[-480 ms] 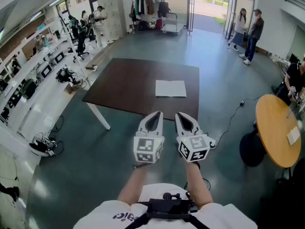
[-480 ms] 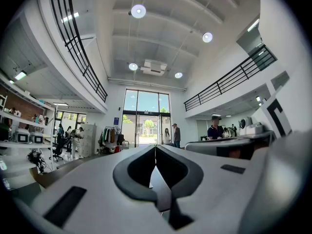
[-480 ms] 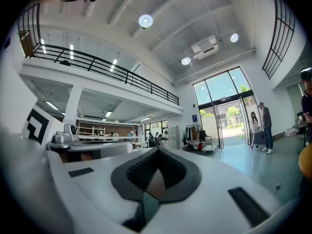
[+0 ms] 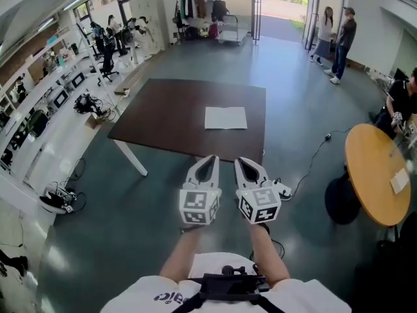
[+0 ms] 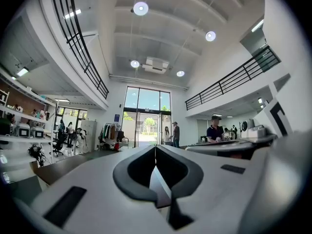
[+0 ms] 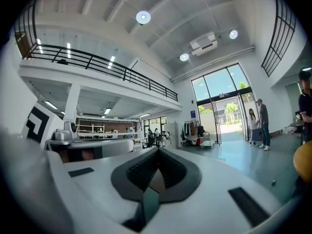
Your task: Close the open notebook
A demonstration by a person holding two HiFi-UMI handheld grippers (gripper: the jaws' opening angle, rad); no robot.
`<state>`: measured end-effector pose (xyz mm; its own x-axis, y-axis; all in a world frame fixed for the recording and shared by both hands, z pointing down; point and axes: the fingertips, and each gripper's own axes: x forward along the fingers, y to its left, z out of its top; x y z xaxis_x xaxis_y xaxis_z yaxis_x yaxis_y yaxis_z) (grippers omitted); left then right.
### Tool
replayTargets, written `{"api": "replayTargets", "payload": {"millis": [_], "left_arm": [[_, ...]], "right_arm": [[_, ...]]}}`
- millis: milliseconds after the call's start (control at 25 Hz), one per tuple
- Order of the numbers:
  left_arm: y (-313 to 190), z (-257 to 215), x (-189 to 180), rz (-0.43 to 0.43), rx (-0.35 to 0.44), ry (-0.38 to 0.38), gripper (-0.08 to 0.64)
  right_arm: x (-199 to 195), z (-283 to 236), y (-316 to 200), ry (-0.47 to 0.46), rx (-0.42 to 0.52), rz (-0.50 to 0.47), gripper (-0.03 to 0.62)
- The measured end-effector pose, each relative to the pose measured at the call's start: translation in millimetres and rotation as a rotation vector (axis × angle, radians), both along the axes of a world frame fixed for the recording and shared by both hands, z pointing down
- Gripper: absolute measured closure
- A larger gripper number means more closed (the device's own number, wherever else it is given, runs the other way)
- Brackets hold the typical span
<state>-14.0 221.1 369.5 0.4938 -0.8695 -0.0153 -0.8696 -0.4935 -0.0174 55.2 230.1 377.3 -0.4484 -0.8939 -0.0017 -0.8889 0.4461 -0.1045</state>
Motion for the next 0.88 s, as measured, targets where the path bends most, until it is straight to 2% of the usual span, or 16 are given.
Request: {"api": "replayTargets", "payload": {"millis": [160, 360, 480, 680, 880], "left_arm": [[9.4, 6.5, 11.1, -0.003, 0.010, -0.018, 0.554], [16.4, 32.6, 13.6, -0.018, -0.053, -0.037, 0.554], [12.0, 33.1, 14.7, -0.020, -0.058, -0.048, 0.554], [-20.2, 36.2, 16.2, -0.017, -0.065, -0.038, 0.554], [-77.5, 46.1, 26.8, 0.008, -0.078, -0.005, 0.554]], "right_arm": [[12.1, 8.7, 10.5, -0.014, -0.022, -0.002, 0.604], [21.9, 23.3, 14.6, -0.034, -0.057, -0.001, 0.604], [19.8, 23.4, 11.2, -0.045, -0.061, -0.016, 0.604], [19.3, 26.8, -13.5, -0.041, -0.064, -0.017, 0.604], [26.3, 38.3, -62.0, -0.009, -0.079, 0.008, 0.604]]}}
